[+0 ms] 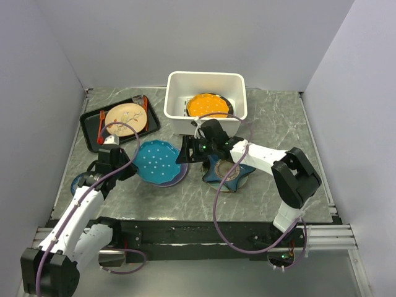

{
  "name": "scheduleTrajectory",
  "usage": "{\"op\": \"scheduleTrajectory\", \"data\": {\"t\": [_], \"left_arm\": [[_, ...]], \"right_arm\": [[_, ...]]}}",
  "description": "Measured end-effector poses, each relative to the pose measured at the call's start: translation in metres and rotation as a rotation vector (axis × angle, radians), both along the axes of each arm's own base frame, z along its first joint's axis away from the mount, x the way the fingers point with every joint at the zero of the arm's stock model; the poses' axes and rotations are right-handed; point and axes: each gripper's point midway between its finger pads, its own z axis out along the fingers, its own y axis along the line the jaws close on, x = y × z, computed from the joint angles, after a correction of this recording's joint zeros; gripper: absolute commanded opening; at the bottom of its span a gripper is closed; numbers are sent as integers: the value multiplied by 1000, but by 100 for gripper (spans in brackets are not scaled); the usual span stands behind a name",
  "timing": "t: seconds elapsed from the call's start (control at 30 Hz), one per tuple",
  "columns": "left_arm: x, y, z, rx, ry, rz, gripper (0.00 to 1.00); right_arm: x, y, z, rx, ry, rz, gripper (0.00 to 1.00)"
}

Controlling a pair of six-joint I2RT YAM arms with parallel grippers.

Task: Place the plates into the plastic bin on the countertop
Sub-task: Pick up the plate at the center of the board.

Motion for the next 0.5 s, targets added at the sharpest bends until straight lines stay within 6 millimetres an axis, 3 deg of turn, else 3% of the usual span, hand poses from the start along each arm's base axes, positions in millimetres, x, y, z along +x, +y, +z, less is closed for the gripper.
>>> {"op": "scheduleTrajectory", "data": {"t": [0.5], "left_arm": [[-2,-20,18,-89,-48,-85,1]], "right_arm": [[3,0,5,71,21,1,75]]}}
